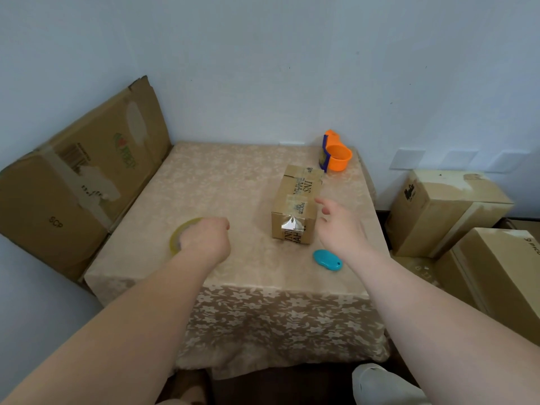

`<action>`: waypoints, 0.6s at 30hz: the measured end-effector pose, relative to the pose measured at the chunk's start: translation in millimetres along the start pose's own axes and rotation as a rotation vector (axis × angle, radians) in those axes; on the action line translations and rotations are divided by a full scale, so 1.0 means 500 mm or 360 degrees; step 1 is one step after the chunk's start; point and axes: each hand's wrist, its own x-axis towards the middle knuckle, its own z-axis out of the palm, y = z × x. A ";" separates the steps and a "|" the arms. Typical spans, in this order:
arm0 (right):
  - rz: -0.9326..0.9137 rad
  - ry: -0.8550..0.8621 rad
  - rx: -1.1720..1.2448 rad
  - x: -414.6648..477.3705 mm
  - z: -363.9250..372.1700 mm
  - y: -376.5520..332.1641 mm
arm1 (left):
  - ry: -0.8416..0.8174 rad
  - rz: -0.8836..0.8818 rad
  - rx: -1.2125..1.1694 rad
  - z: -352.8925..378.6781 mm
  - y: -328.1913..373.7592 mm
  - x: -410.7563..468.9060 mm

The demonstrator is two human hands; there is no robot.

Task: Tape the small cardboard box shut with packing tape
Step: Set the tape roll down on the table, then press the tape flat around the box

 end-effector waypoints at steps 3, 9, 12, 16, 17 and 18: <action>-0.0016 -0.0073 0.0061 0.007 0.004 0.000 | 0.0045 0.0034 0.0121 -0.003 0.030 0.007; 0.0041 -0.0145 0.0312 0.010 0.019 -0.001 | -0.0208 0.0390 -0.1008 -0.030 0.096 0.003; 0.0113 -0.0149 0.0467 0.002 0.016 -0.006 | -0.0353 0.0386 -0.1451 -0.039 0.122 -0.018; 0.0214 -0.0109 0.0567 -0.017 0.006 -0.007 | -0.0193 0.0385 -0.1286 -0.042 0.126 -0.045; 0.0198 -0.0103 0.0544 -0.024 0.004 -0.007 | -0.0150 0.0411 -0.1216 -0.043 0.124 -0.053; 0.0170 -0.0098 0.0499 -0.032 0.002 -0.007 | -0.0118 0.0447 -0.1146 -0.043 0.121 -0.062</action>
